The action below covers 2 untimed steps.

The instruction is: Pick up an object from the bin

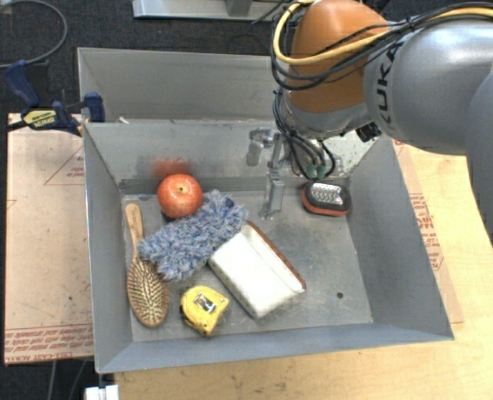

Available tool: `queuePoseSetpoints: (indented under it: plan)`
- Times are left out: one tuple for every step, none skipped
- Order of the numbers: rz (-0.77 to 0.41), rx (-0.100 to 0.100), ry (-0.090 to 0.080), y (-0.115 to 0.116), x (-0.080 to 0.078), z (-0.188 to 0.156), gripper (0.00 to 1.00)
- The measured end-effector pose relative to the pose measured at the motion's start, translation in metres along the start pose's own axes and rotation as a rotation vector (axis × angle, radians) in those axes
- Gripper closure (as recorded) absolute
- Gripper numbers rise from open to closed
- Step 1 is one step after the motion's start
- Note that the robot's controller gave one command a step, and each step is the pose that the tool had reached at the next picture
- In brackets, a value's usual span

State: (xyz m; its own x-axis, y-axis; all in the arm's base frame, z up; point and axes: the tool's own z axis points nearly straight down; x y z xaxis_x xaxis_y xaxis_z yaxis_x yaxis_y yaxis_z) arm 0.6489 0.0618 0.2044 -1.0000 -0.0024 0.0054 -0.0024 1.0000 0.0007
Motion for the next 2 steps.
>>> queuePoseSetpoints:
  plan:
    - [0.001,-0.001,-0.008,0.000,-0.001,-0.005,0.00]
    - [-0.006,-0.001,-0.013,0.007,0.015,0.035,0.00]
